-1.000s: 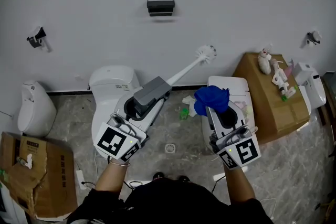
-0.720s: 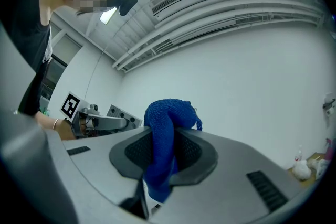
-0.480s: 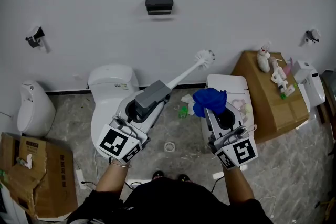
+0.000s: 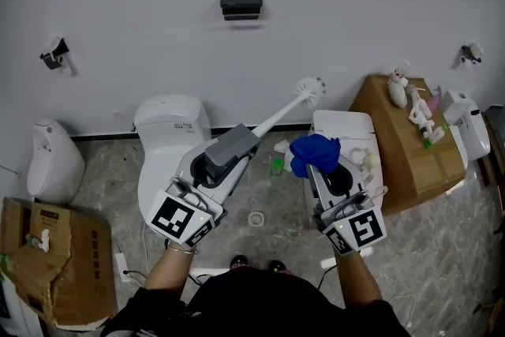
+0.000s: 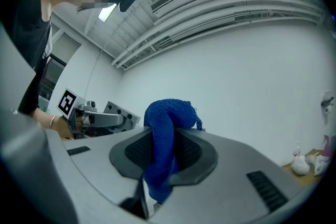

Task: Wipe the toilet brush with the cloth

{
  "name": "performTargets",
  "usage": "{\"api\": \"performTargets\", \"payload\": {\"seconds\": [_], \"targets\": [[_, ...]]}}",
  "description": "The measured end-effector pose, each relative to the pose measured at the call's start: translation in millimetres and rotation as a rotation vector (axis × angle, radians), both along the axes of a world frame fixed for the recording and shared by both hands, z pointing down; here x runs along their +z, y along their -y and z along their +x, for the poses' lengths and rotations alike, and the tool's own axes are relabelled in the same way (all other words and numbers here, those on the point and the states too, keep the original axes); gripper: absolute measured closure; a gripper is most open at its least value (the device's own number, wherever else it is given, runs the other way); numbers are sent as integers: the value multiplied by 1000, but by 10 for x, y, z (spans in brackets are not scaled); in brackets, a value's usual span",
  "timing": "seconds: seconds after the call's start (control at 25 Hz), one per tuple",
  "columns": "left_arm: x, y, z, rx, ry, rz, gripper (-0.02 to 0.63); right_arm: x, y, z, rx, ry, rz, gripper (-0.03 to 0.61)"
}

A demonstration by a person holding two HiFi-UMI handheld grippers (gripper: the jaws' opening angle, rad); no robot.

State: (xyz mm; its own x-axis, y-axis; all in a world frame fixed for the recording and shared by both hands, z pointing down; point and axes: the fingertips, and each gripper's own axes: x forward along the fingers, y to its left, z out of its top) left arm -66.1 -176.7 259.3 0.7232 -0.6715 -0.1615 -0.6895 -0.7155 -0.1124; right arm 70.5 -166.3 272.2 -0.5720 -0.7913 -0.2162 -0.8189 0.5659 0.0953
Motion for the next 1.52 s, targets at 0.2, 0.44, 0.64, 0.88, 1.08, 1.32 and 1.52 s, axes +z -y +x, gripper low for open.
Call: {"api": "performTargets", "payload": {"seconds": [0.2, 0.44, 0.64, 0.88, 1.08, 1.32, 1.52], "targets": [[4, -3, -4, 4, 1, -6, 439, -2, 5, -27, -3, -2, -7, 495], [-13, -12, 3, 6, -3, -4, 439, -9, 6, -26, -6, -3, -7, 495], [-17, -12, 5, 7, 1, -2, 439, -11, 12, -31, -8, -4, -5, 495], [-23, -21, -3, 6, 4, 0, 439, -16, 8, -48, -13, -6, -2, 495], [-32, -44, -3, 12, -5, 2, 439, -23, -1, -42, -11, -9, -2, 495], [-21, -23, 0, 13, 0, -6, 439, -24, 11, -54, -14, -8, -9, 495], [-6, -22, 7, 23, 1, -4, 439, -5, 16, -81, -14, -9, -12, 495]]}}
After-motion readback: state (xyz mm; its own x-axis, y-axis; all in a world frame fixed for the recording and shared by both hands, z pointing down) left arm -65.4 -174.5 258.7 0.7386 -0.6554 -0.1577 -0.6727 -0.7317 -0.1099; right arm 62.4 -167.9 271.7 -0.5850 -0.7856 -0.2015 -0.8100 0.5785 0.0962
